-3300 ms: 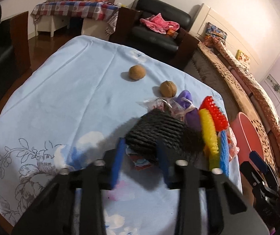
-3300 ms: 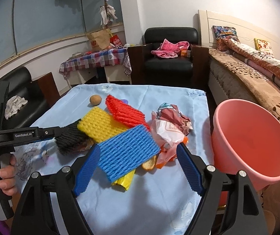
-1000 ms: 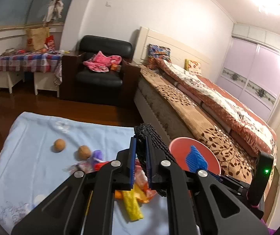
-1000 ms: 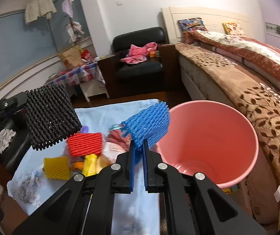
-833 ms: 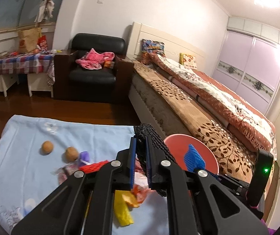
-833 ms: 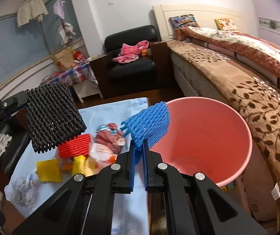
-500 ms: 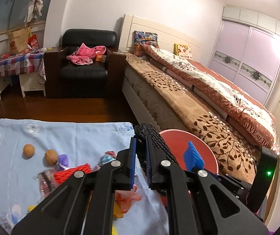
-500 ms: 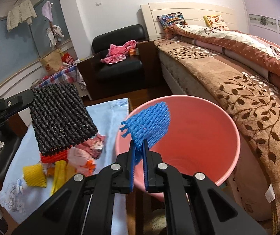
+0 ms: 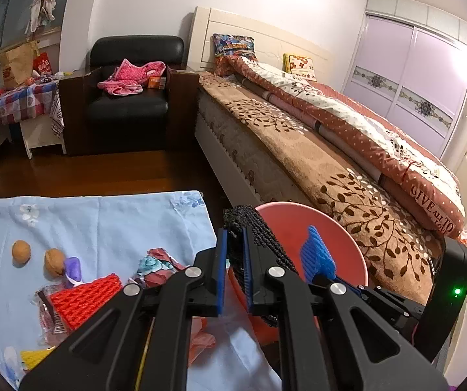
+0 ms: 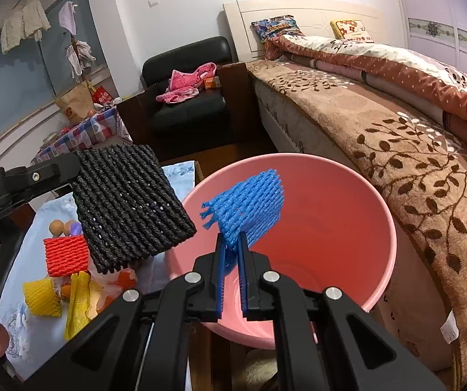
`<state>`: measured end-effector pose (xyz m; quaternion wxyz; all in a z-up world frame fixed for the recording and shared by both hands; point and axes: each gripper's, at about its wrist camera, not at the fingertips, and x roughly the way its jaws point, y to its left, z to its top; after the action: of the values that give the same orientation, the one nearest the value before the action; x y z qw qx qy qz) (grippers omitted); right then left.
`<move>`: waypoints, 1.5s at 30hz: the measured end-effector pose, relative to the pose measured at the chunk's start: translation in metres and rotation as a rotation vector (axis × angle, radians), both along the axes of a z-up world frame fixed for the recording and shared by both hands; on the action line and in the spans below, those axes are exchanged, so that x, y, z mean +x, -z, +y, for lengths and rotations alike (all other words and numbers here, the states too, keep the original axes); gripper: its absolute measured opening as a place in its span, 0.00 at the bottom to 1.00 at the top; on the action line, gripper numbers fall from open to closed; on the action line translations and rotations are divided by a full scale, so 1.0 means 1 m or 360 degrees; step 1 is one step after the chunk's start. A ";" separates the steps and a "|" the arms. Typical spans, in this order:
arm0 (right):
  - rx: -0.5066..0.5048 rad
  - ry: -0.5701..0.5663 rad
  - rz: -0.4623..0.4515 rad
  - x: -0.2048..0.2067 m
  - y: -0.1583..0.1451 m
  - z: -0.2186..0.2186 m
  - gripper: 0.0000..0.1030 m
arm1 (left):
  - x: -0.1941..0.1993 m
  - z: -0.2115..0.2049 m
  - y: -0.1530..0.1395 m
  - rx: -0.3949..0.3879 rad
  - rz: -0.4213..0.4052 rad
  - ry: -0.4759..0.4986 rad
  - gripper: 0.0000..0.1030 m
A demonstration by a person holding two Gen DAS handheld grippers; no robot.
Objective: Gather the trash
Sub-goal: 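Carry the black and blue foam nets in both tools over the pink bucket, then open both tools to drop the foam nets into the pink bucket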
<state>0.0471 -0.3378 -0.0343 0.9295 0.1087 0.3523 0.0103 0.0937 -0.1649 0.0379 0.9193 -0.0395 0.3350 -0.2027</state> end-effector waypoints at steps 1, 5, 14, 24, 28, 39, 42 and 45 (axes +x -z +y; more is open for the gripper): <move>0.0000 0.0001 0.0004 0.001 0.001 0.000 0.06 | 0.001 -0.001 0.002 0.0002 0.0005 0.0003 0.08; -0.0005 0.0002 0.0016 0.004 0.003 0.001 0.06 | 0.005 -0.004 0.007 0.0004 0.0023 0.0008 0.08; -0.0010 0.0007 0.0034 0.009 0.006 0.002 0.06 | 0.010 -0.011 0.016 0.0028 0.0056 0.0026 0.08; -0.0013 0.0014 0.0042 0.011 0.008 0.002 0.07 | 0.015 -0.022 0.026 0.0060 0.0084 0.0043 0.08; -0.0009 0.0025 0.0051 0.012 0.009 0.000 0.07 | 0.017 -0.026 0.030 0.0074 0.0097 0.0049 0.08; -0.0004 0.0048 0.0071 0.015 0.013 -0.007 0.07 | 0.020 -0.036 0.044 0.0125 0.0141 0.0064 0.09; 0.0000 0.0052 0.0076 0.015 0.013 -0.008 0.07 | 0.019 -0.037 0.047 0.0131 0.0144 0.0065 0.08; 0.0004 0.0054 0.0082 0.016 0.014 -0.008 0.07 | 0.019 -0.039 0.049 0.0147 0.0152 0.0066 0.09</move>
<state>0.0626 -0.3462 -0.0485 0.9200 0.1162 0.3741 -0.0079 0.1125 -0.2037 -0.0113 0.8987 0.0002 0.3883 -0.2040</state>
